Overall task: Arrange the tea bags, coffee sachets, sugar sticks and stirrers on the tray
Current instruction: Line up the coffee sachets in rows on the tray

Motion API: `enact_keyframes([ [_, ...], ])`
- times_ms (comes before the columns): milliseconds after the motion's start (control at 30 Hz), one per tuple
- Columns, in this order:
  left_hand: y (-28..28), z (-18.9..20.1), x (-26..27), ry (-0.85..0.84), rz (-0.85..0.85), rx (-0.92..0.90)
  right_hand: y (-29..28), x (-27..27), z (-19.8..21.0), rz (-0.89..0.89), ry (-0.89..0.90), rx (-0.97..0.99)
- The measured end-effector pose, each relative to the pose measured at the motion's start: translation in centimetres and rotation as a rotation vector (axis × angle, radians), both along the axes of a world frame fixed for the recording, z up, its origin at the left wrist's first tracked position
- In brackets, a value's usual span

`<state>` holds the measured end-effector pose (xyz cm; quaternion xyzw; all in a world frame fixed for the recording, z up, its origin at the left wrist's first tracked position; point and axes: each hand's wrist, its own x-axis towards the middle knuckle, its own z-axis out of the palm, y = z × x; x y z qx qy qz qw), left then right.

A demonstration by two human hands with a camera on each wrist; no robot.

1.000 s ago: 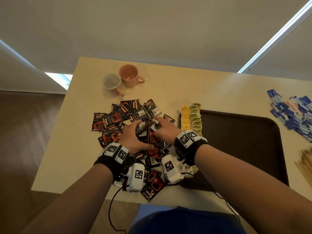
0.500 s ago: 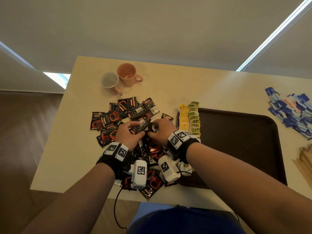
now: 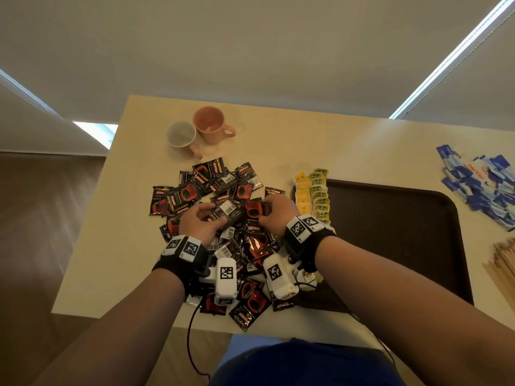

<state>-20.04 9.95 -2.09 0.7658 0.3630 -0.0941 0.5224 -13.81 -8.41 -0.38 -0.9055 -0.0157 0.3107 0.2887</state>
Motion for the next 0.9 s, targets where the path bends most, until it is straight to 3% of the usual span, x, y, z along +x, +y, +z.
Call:
enact_keyframes([
  [167,0.2,1.0,0.0,-0.042,-0.047,0.094,-0.6,-0.2,0.2,0.012,-0.015,-0.044],
  [267,0.1,2.0,0.0,-0.099,-0.052,0.113,-0.7,0.1,1.0,0.056,-0.112,-0.085],
  [367,0.0,3.2,-0.1,-0.166,-0.105,0.094,-0.4,0.3,2.2,0.043,-0.205,0.052],
  [433,-0.3,4.0,-0.2,-0.217,-0.156,0.004,0.1,0.4,2.8,-0.055,-0.098,0.241],
  [533,-0.9,5.1,-0.2,-0.268,-0.24,-0.114,0.2,0.5,2.8,-0.306,0.265,0.592],
  [633,-1.4,6.0,-0.5,-0.292,-0.285,-0.162,-0.4,0.4,2.6,-0.382,0.365,0.775],
  [767,-1.7,5.3,-0.8,-0.27,-0.182,-0.256,-1.1,0.3,2.0,-0.429,0.289,0.752],
  [833,-0.8,3.9,-0.8,-0.197,-0.13,-0.131,-1.8,0.4,1.6,-0.381,0.215,0.647],
  [900,0.4,2.5,-0.9,-0.032,-0.227,0.09,-2.9,0.4,1.4,-0.33,0.131,0.519],
])
